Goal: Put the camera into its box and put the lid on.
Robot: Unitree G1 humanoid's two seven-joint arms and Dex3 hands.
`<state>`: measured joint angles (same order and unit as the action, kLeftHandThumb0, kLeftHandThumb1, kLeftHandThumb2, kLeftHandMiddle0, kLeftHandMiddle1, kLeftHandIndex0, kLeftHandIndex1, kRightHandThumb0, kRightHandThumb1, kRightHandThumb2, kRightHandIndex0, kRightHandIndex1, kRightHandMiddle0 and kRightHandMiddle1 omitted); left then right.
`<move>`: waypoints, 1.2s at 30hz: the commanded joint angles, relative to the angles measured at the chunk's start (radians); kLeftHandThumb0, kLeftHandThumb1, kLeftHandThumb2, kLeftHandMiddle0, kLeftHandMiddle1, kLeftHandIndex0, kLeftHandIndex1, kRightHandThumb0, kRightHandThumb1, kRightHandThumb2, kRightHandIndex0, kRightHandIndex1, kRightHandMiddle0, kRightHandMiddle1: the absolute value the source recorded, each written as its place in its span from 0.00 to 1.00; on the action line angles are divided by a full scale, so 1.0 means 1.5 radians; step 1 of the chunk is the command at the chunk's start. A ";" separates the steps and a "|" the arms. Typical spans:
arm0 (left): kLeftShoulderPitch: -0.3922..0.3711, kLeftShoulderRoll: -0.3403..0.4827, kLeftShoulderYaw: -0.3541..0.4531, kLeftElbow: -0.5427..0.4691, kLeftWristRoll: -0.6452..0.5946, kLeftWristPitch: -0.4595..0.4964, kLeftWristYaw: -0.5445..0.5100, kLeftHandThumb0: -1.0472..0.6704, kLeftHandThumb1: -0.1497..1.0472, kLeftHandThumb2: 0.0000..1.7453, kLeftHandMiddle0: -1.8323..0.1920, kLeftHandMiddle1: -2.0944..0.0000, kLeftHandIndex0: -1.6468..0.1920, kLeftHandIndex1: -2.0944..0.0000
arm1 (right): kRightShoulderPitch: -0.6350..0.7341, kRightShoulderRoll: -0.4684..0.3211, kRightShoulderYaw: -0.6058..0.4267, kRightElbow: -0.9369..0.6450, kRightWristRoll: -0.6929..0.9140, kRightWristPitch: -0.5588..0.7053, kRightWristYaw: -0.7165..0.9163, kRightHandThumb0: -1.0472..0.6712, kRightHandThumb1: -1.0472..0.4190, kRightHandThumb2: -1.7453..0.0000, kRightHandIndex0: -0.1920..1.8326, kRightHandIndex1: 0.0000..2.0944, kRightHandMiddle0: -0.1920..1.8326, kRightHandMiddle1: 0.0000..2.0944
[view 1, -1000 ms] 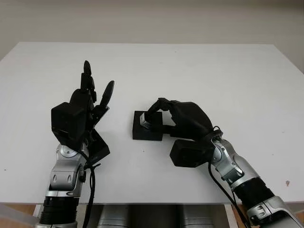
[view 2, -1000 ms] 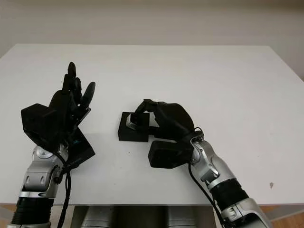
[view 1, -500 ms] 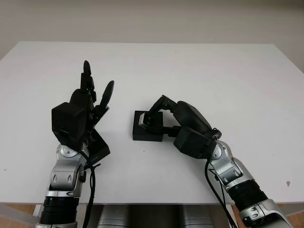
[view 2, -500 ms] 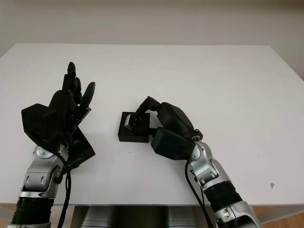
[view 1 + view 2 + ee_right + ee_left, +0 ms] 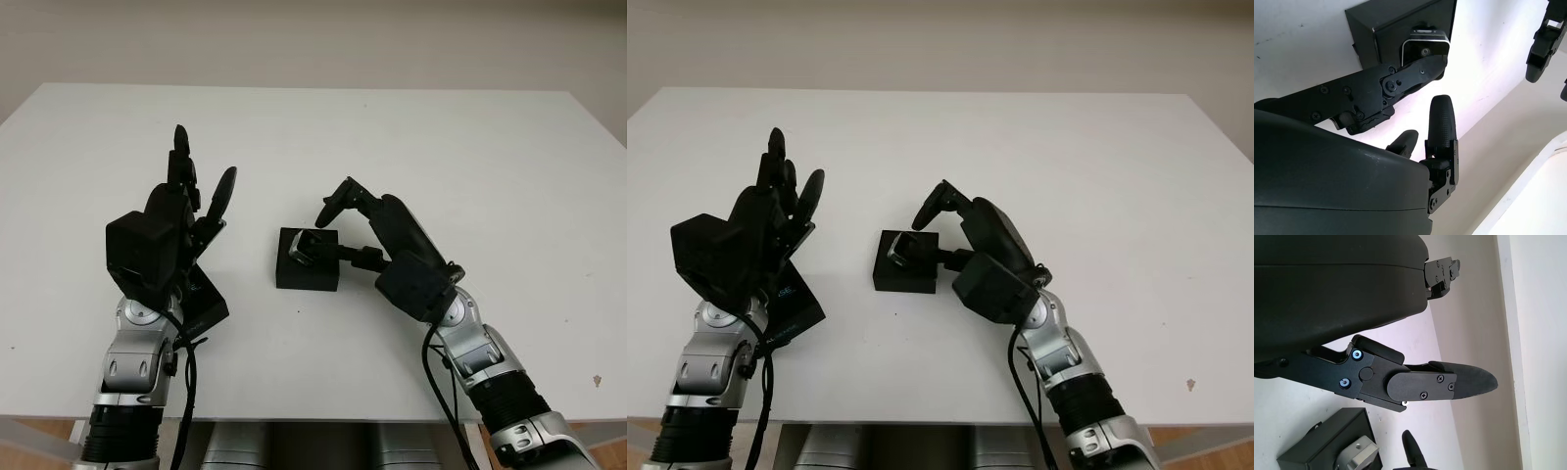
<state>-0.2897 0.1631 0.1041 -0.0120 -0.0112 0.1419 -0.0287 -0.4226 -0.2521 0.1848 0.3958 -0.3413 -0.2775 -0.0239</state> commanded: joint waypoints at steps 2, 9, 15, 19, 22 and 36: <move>-0.008 0.001 0.002 0.001 0.000 -0.001 0.001 0.19 1.00 0.22 1.00 1.00 1.00 1.00 | -0.012 0.010 -0.014 -0.006 0.013 0.011 -0.001 0.38 0.08 0.97 0.19 0.36 0.24 0.81; -0.006 0.001 0.001 0.001 0.002 0.000 0.004 0.19 1.00 0.23 1.00 1.00 1.00 1.00 | -0.015 0.014 -0.025 -0.022 0.029 0.058 0.022 0.38 0.07 0.97 0.17 0.38 0.24 0.81; -0.006 0.000 0.000 -0.002 0.005 0.002 0.007 0.19 1.00 0.23 1.00 1.00 1.00 1.00 | 0.002 0.019 -0.033 -0.058 0.052 0.110 0.054 0.36 0.08 0.97 0.17 0.36 0.25 0.77; -0.004 0.001 -0.002 -0.004 0.012 0.005 0.011 0.19 1.00 0.23 1.00 1.00 1.00 1.00 | 0.028 0.016 -0.030 -0.100 0.064 0.142 0.084 0.28 0.11 0.97 0.18 0.25 0.24 0.62; -0.003 -0.001 0.000 -0.004 0.009 0.003 0.010 0.19 1.00 0.23 1.00 1.00 1.00 1.00 | 0.048 0.012 -0.023 -0.120 0.063 0.144 0.102 0.26 0.14 0.97 0.19 0.17 0.23 0.48; -0.005 0.002 0.001 0.004 0.011 -0.006 0.009 0.19 1.00 0.23 1.00 1.00 1.00 1.00 | 0.072 0.011 0.011 -0.118 0.014 0.127 0.099 0.22 0.12 0.97 0.21 0.06 0.25 0.32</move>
<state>-0.2897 0.1629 0.1023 -0.0092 0.0043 0.1444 -0.0148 -0.3139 -0.2368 0.1993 0.2170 -0.3156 -0.0731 0.1319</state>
